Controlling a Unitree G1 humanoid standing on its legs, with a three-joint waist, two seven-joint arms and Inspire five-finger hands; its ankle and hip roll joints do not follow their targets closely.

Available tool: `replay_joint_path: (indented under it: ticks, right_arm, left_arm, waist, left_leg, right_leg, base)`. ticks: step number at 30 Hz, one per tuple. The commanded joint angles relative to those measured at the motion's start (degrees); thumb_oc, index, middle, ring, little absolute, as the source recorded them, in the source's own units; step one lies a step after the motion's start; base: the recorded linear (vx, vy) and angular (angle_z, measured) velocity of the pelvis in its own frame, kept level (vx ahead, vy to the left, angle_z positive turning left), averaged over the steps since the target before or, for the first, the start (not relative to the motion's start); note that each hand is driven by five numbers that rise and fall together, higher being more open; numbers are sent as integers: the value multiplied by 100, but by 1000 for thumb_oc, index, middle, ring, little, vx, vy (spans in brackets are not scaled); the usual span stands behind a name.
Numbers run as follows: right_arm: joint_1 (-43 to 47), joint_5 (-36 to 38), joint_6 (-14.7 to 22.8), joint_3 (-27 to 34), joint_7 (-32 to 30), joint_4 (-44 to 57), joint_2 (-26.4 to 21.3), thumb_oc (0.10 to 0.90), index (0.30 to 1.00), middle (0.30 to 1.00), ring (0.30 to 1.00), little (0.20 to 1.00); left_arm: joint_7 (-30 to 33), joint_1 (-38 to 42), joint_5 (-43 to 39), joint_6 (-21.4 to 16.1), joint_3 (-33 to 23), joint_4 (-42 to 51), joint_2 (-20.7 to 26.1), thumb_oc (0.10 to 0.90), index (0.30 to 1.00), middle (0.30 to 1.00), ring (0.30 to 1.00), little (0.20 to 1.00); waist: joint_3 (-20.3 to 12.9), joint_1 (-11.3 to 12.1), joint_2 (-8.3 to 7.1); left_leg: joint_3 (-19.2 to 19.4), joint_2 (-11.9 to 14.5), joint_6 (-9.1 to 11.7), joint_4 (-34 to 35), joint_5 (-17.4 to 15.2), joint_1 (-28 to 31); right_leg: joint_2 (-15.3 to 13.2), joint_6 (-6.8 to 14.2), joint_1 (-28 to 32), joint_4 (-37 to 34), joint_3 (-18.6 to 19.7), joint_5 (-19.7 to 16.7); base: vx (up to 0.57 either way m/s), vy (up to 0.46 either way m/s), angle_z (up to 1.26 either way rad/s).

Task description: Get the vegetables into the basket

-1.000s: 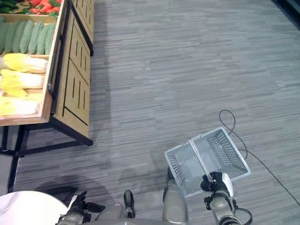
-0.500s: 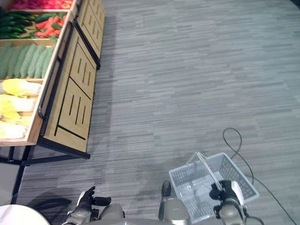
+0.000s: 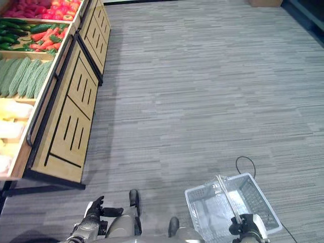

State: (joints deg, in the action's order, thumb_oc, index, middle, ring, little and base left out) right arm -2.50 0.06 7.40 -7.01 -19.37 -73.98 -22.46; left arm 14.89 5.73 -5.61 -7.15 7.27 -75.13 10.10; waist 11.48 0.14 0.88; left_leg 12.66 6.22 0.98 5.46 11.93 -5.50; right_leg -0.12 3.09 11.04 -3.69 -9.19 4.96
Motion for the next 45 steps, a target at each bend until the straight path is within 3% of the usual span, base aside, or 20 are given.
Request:
replay_joint_path:
  ticks: [1,5,7,10,13,16,17,22,27,30,33,35,37,41,42,45]
  right_arm:
    - [56,30,157,122,-141,291,-235,400,300,300,300,300]
    - [218,20,138,-1,-118,302,-166,400,300,300,300,300]
    - [305,-6,142,-71,-108,401,-112,400,300,300,300,300]
    - [365,-27,156,-155,-101,464,-48,400,300,300,300,300]
    - [397,-39,156,-199,-96,544,-32,400,300,300,300,300]
    - [438,-18,151,-212,-89,516,-44,400,300,300,300,300]
    - [460,-11,154,-223,-86,477,-52,400,300,300,300,300]
    - [453,-19,128,-230,-34,504,-66,400,300,300,300,300]
    - [324,-63,104,-196,55,391,-72,400,300,300,300,300]
    - [326,-67,126,-207,118,257,-188,400,300,300,300,300]
    - [299,-26,160,-194,121,287,-254,400,300,300,300,300]
    - [260,-7,183,-190,97,331,-354,400,300,300,300,300]
    - [215,94,155,-84,40,244,-394,400,300,300,300,300]
    - [100,286,116,88,-46,103,-369,400,300,300,300,300]
    - [74,315,125,110,-72,128,-346,400,300,300,300,300]
    - [26,338,139,120,-92,166,-266,400,300,300,300,300]
  left_arm:
    - [212,-177,36,-26,-31,34,369,900,1000,1000,1000,1000]
    - [206,-111,17,-37,7,95,427,900,1000,1000,1000,1000]
    - [201,-80,-10,-24,-6,114,465,900,1000,1000,1000,1000]
    - [194,-78,-33,-5,-12,163,500,900,1000,1000,1000,1000]
    - [177,-63,-87,7,-39,117,532,900,1000,1000,1000,1000]
    - [117,-64,-101,1,-13,66,506,900,1000,1000,1000,1000]
    - [72,-71,-101,-8,12,24,484,900,1000,1000,1000,1000]
    - [-107,-92,3,-14,62,-154,392,900,1000,1000,1000,1000]
    - [-245,-253,93,-9,98,-286,245,900,1000,1000,1000,1000]
    - [-278,-352,-8,-8,106,-256,155,900,1000,1000,1000,1000]
    - [-294,-367,-9,-5,145,-236,131,900,1000,1000,1000,1000]
    - [-246,-271,-89,0,251,-77,90,900,1000,1000,1000,1000]
    - [-245,-137,-178,7,357,5,94,900,1000,1000,1000,1000]
    - [-166,75,-5,66,523,-16,116,900,1000,1000,1000,1000]
    - [-120,101,71,70,555,-20,124,900,1000,1000,1000,1000]
    - [-8,141,204,92,552,-88,172,900,1000,1000,1000,1000]
  waist:
    - [-91,216,-333]
    - [-109,265,-437]
    - [-78,306,-478]
    - [9,294,-428]
    - [126,218,-358]
    - [253,121,-314]
    - [302,48,-331]
    - [309,-203,-389]
    - [123,-290,-387]
    - [26,-263,-270]
    - [28,-287,-231]
    - [150,-282,-252]
    - [270,-318,-279]
    - [267,-391,-177]
    - [258,-422,-145]
    - [261,-431,-116]
  left_leg:
    - [25,-162,259,-307,-493,-73]
    - [22,-335,115,-329,-692,-8]
    - [45,-418,-11,-327,-841,90]
    - [-20,-479,-127,-349,-1001,303]
    - [-117,-453,-145,-298,-1108,563]
    - [-272,-432,-92,-346,-1241,783]
    - [-364,-437,-43,-368,-1337,878]
    - [-751,-421,125,-378,-1586,1273]
    - [-975,-331,249,-452,-1781,1574]
    - [-1176,-4,503,-744,-1438,1484]
    - [-1271,103,596,-957,-1266,1365]
    - [-1106,179,705,-1687,-894,919]
    - [-426,377,675,-2104,-717,484]
    - [637,534,687,-1225,-740,95]
    - [829,552,720,-930,-561,52]
    - [1006,719,737,-696,-214,-28]
  right_leg:
    - [-1083,732,-462,876,305,-203]
    - [-1242,869,-576,1110,407,-526]
    - [-1326,928,-828,1644,451,-811]
    - [-1270,954,-1181,2527,550,-1196]
    - [-1119,809,-1727,2800,584,-1179]
    - [-1031,710,-2041,2351,457,-948]
    - [-970,719,-2190,1809,496,-920]
    - [-957,931,-2501,590,970,-1315]
    - [-913,860,-2234,545,873,-1380]
    - [-714,622,-2088,730,572,-1115]
    - [-640,516,-2054,804,480,-967]
    - [-670,337,-1839,842,245,-740]
    - [-778,227,-1493,775,-88,-561]
    - [-812,343,-1120,620,-530,-322]
    - [-806,353,-1068,628,-593,-260]
    - [-818,341,-943,722,-746,-187]
  base:
    - [150,168,-4]
    - [112,147,8]
    - [78,139,20]
    - [120,145,-11]
    - [144,72,10]
    - [194,-39,13]
    - [233,-117,43]
    - [269,-144,49]
    - [275,-232,74]
    - [220,-356,36]
    - [82,-191,23]
    - [86,-299,37]
    - [78,-244,89]
    - [122,-66,107]
    - [209,66,99]
    - [127,81,37]
